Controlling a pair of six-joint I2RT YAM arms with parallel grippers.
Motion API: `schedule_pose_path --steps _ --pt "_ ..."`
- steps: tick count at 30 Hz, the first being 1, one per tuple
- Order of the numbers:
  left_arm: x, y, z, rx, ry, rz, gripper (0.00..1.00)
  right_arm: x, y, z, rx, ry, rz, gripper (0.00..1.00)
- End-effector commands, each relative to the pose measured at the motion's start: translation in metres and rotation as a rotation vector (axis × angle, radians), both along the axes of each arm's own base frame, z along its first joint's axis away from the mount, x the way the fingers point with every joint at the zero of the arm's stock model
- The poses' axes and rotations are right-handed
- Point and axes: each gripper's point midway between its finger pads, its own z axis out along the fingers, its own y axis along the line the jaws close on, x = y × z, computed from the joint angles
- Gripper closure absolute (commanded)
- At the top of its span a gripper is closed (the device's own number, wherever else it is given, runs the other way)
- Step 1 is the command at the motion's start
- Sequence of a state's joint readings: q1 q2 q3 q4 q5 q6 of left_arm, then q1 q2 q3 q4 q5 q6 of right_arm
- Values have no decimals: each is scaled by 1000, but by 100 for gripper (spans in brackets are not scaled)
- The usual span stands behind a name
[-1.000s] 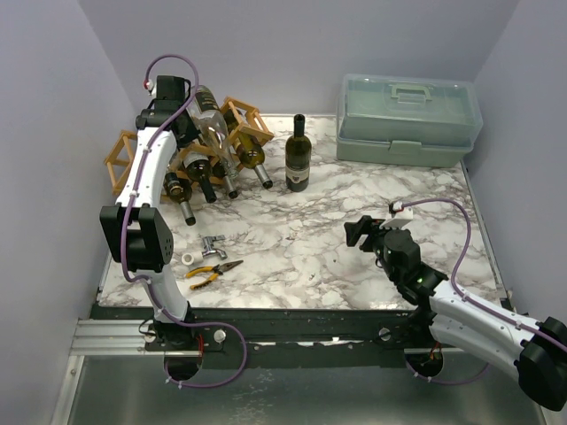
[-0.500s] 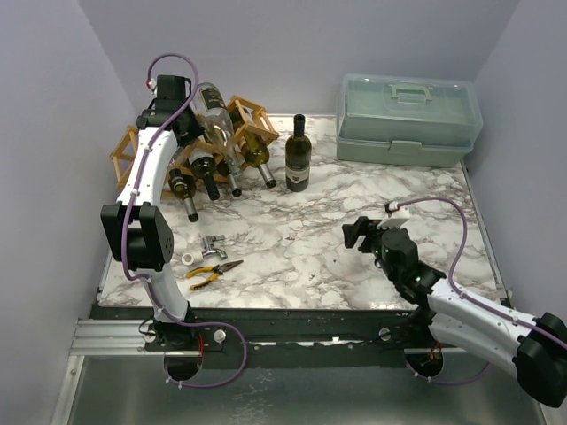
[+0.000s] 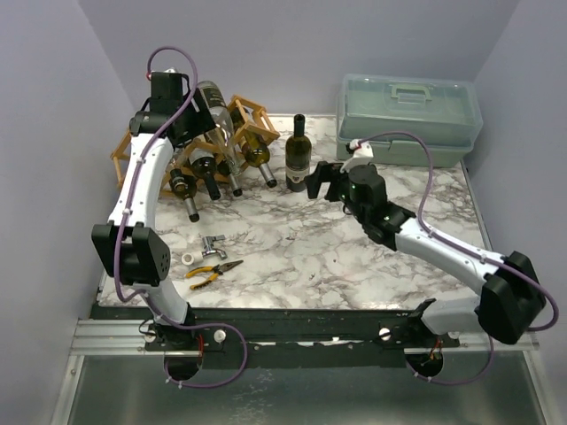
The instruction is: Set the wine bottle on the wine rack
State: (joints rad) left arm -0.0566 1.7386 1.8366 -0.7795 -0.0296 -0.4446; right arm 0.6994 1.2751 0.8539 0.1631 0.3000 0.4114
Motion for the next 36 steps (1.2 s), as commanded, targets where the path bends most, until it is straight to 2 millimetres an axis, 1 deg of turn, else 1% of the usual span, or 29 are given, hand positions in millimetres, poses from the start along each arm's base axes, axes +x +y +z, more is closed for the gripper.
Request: schedule_pose_path --steps 1,3,4,6,9,12,15,19,22,24,26,29,32,36 --pt "-23 -10 38 -9 -85 -60 23 24 22 2 -75 -26 38 1" --pt "-31 -9 40 -9 -84 -55 23 34 32 12 -63 -69 53 1" --pt "-36 -9 43 -15 -92 -51 22 38 36 12 -64 -94 61 1" --pt "-47 -17 48 -53 -104 -82 22 46 41 10 -79 -152 75 1" --pt "-62 -40 57 -137 -135 -179 21 56 46 4 -98 -235 83 2" --pt "-82 -62 69 -174 -176 -278 17 61 57 3 -100 -315 131 3" --pt "-102 -83 79 -201 -210 -362 11 72 57 -6 -86 -338 126 3" --pt "-127 -111 79 -228 -207 -482 10 89 57 -13 -84 -366 115 3" --pt "-145 -129 71 -252 -182 -562 10 103 59 -22 -102 -366 109 2" --pt "-155 -134 65 -261 -167 -582 10 111 56 -28 -106 -362 86 2" --pt "-165 -137 63 -267 -166 -600 10 112 58 -33 -108 -372 109 2" --pt "-174 -137 60 -279 -162 -600 10 120 60 -36 -98 -410 104 1" --pt "-180 -143 63 -287 -168 -640 10 134 63 -43 -106 -414 96 1" --pt "-187 -142 71 -296 -190 -646 10 144 67 -58 -109 -419 85 1"
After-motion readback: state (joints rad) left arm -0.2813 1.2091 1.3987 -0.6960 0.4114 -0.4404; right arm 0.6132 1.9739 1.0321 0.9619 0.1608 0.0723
